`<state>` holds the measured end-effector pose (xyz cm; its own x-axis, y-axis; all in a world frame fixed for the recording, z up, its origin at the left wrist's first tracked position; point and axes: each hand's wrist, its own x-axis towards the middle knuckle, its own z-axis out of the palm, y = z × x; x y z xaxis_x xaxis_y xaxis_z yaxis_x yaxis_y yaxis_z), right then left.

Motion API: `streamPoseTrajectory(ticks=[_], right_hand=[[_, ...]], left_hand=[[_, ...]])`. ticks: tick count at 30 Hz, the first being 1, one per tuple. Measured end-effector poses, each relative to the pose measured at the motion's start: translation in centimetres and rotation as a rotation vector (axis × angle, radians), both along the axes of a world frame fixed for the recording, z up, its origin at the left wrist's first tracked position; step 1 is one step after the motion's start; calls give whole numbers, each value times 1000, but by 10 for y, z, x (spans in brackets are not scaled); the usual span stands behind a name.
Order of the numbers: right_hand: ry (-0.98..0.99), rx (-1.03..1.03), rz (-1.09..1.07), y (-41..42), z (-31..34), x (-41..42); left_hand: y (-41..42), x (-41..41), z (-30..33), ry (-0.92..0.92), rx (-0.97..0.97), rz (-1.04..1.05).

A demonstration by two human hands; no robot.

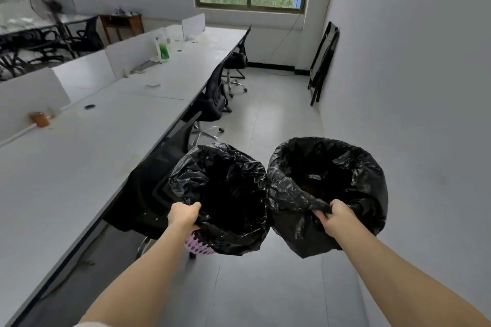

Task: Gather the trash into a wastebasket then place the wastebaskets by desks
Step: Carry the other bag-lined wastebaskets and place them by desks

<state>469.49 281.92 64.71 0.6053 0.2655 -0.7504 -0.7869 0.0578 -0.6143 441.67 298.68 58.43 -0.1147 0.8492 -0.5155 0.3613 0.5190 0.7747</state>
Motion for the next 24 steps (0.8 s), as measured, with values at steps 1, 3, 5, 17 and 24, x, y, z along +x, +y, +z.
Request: streamPoseTrajectory(ticks=[1, 3, 5, 17, 24], right_hand=[[-5, -9, -11, 25, 1, 16], [12, -38, -38, 70, -1, 46], [14, -73, -51, 102, -8, 66], [74, -224, 42, 369, -92, 263], [100, -288, 66, 533, -109, 318]], left_hand=[[22, 16, -2, -13, -17, -3], [62, 50, -2, 4, -53, -30], [87, 79, 0, 33, -73, -56], [327, 269, -62, 159, -155, -18], [460, 318, -95, 121, -187, 235]])
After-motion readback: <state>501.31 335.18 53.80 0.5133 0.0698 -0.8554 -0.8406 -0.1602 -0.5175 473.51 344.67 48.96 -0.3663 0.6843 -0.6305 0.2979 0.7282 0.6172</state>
